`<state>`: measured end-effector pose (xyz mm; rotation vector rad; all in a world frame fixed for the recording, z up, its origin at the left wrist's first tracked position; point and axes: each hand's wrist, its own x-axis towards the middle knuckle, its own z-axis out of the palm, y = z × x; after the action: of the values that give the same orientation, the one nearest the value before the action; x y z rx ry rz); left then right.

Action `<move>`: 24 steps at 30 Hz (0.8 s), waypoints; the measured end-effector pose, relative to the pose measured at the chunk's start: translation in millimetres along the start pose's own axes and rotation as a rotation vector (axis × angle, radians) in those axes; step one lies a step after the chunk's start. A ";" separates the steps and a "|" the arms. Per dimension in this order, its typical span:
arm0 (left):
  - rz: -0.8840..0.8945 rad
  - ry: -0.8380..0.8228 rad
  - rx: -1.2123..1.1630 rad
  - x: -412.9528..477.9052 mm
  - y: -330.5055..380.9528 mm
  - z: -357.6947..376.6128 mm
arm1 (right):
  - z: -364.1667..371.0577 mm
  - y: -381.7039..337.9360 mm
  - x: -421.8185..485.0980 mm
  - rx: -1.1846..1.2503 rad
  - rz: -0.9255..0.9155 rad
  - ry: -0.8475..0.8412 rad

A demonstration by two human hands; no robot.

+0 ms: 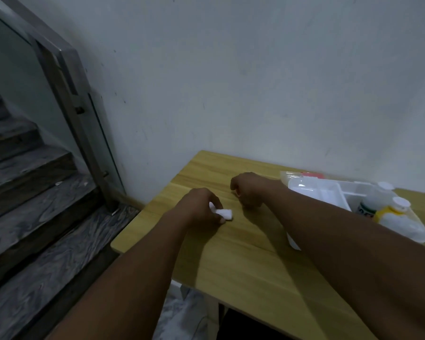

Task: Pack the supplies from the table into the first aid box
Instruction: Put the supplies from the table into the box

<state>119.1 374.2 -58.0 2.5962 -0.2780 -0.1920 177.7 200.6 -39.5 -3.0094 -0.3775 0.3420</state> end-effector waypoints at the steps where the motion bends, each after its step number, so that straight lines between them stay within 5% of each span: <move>1: 0.002 0.008 -0.008 0.3 -0.3 -0.8 | 0.1 0.0 1.8 0.008 0.005 -0.004; 12: 0.005 0.115 -0.088 5.4 0.6 2.3 | -34.9 6.4 -14.6 0.385 -0.034 -0.052; 24: 0.152 0.229 -0.176 12.1 76.1 -4.5 | -114.4 92.5 -111.8 0.465 0.026 0.029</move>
<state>119.4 309.2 -16.3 2.3834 -0.3558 0.1291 120.2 76.1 84.3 -2.5625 -0.2190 0.3338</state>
